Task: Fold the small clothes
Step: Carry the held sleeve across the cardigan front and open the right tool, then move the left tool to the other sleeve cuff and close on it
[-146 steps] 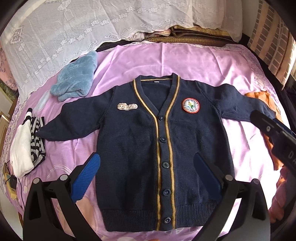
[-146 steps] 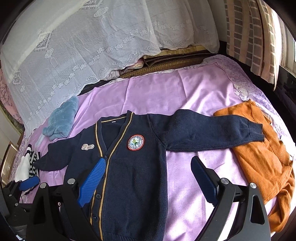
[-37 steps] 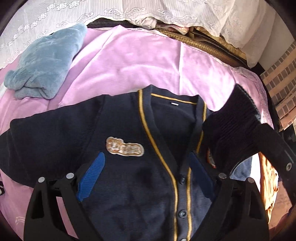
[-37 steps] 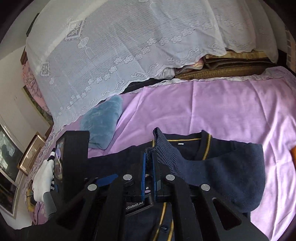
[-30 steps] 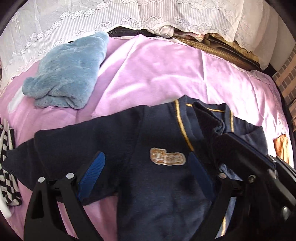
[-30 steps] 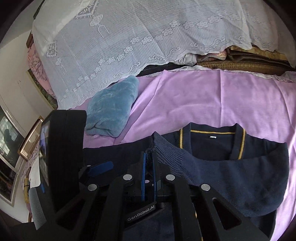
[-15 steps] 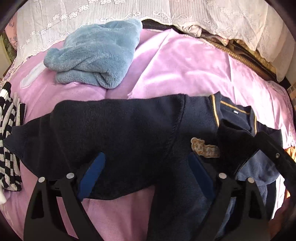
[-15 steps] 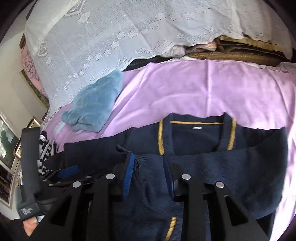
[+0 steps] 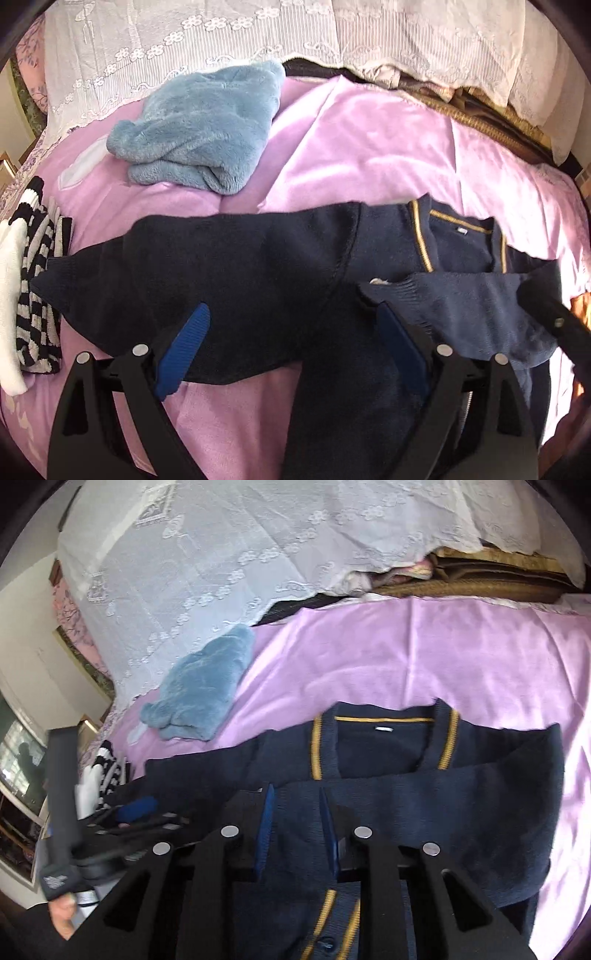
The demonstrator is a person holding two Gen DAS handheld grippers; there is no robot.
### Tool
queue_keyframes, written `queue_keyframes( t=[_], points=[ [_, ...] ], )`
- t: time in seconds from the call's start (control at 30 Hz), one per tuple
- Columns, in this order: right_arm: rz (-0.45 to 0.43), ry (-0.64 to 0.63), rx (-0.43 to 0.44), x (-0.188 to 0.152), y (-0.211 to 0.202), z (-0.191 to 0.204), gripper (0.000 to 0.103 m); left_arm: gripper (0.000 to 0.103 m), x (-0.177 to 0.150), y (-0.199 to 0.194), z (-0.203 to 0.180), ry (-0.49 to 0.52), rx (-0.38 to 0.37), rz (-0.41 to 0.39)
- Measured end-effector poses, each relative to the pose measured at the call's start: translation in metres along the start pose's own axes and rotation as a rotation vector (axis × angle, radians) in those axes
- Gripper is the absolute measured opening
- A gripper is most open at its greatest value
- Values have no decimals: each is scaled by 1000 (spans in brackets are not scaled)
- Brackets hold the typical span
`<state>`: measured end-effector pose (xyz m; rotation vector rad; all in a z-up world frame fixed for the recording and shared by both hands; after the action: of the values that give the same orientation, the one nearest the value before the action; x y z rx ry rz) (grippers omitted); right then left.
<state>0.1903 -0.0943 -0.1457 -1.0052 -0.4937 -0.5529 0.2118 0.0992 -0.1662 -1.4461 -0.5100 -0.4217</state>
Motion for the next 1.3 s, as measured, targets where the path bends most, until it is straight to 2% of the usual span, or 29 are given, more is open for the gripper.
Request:
queue_keyframes(
  t=[0.07,0.17,0.27,0.37,0.4,0.47,0.57,0.6,0.7,0.8,0.9,0.93,0.97,1.03,1.13,1.2,1.3],
  points=[
    [-6,42,-62,-1,-7,-30,16,89,8,-14,-6,-8,-39,-43],
    [-26,107,-129,0,-22,-69,15,90,12,-11,-38,79,-77,-45],
    [-36,158,-214,1,-34,-111,15,90,0,18,-70,198,-9,-8],
    [33,228,-313,-12,-34,-162,13,90,-17,53,-86,238,40,79],
    [54,251,-321,-18,-33,-178,2,93,-20,58,-87,241,58,76],
    [57,271,-272,-26,-33,-192,0,98,-18,60,-89,236,87,55],
    [53,226,-284,-23,-39,-186,0,98,-15,59,-86,235,88,67],
    [35,208,-292,-20,-44,-180,6,97,-12,53,-85,230,86,60],
    [6,106,-283,-17,-58,-150,6,96,-5,22,-84,238,51,-28],
    [50,26,-249,-32,-54,-123,6,97,-12,17,-96,314,54,-46],
    [132,74,-262,-58,-41,-132,6,98,-30,38,-102,376,120,1],
    [168,108,-243,-68,-34,-140,5,99,-35,42,-101,362,113,12],
    [143,112,-232,-73,-38,-140,3,99,-35,41,-98,334,101,9],
    [154,100,-247,-68,-40,-138,3,98,-34,38,-91,316,83,36],
    [101,83,-265,-54,-53,-122,11,98,-24,22,-71,267,73,13],
    [73,58,-255,-47,-58,-104,21,98,-17,12,-44,210,68,1],
    [83,25,-222,-46,-50,-73,25,98,-15,10,11,83,71,30]
  ],
)
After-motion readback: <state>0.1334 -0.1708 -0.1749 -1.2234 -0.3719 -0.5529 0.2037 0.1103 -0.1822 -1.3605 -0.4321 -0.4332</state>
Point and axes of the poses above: each gripper's, at about its wrist camera, not at the fingertips, and y roughly the way its jaws point, z to its left, x to its top, the point moved 7 cm from there along y, roughly the way its jaws point, and after that the axes turned 7 degrees about x, right-handed, at the moved point
